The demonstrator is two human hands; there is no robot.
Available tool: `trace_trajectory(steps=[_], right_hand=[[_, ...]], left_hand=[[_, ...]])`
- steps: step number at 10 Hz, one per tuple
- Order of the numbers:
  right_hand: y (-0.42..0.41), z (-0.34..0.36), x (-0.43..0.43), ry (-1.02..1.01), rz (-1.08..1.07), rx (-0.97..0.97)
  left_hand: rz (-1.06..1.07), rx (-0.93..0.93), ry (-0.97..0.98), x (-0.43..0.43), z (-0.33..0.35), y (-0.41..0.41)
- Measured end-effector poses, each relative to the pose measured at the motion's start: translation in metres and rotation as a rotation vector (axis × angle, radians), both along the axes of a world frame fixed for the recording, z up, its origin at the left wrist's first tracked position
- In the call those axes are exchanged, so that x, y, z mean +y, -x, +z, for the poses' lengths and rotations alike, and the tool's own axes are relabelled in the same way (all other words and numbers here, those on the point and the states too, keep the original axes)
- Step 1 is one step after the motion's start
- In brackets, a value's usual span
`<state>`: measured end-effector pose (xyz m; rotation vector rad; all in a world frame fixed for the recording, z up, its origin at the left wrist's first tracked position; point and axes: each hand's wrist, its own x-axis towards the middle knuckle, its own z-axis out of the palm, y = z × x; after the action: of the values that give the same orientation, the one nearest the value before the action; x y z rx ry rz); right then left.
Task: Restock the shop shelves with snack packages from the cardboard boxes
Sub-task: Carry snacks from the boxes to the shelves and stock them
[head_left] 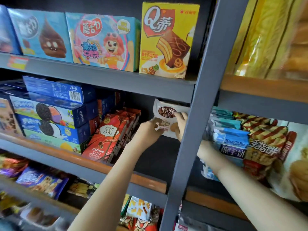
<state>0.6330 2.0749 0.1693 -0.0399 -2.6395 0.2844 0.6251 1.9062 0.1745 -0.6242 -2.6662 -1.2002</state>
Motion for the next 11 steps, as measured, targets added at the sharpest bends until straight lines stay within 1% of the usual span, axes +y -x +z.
trace_trajectory(steps=[1,2,3,4,5,6,7,8,9,10,11], right_hand=[[-0.056,0.019,-0.021,0.233,0.086,-0.082],[-0.077,0.019,-0.015,0.250,0.167,-0.192],[-0.079,0.005,-0.012,0.240,0.295,-0.115],[-0.087,-0.007,0.003,0.370,0.343,-0.160],[-0.112,-0.012,0.017,0.462,0.338,-0.208],[-0.154,-0.017,0.028,0.578,0.388,-0.078],[-0.212,-0.024,0.027,0.668,0.507,0.143],[-0.266,-0.046,0.002,0.700,0.739,0.106],[-0.312,-0.084,-0.041,0.623,0.908,-0.085],[-0.361,-0.126,-0.091,0.512,1.059,-0.244],[-0.418,-0.170,-0.139,0.384,1.215,-0.446]], left_hand=[[0.048,-0.023,-0.050,-0.012,-0.009,-0.021],[0.090,-0.019,-0.042,-0.018,-0.012,-0.044],[0.171,0.017,-0.090,-0.016,-0.013,-0.068],[0.302,0.032,-0.173,-0.008,-0.017,-0.100],[0.467,0.060,-0.333,0.003,-0.026,-0.141],[0.631,0.105,-0.459,0.015,-0.039,-0.193],[0.756,0.153,-0.456,0.022,-0.060,-0.255],[0.863,0.081,-0.483,0.016,-0.090,-0.317],[1.039,-0.014,-0.512,-0.005,-0.129,-0.381],[1.233,-0.145,-0.540,-0.029,-0.175,-0.455],[1.433,-0.288,-0.577,-0.049,-0.221,-0.540]])
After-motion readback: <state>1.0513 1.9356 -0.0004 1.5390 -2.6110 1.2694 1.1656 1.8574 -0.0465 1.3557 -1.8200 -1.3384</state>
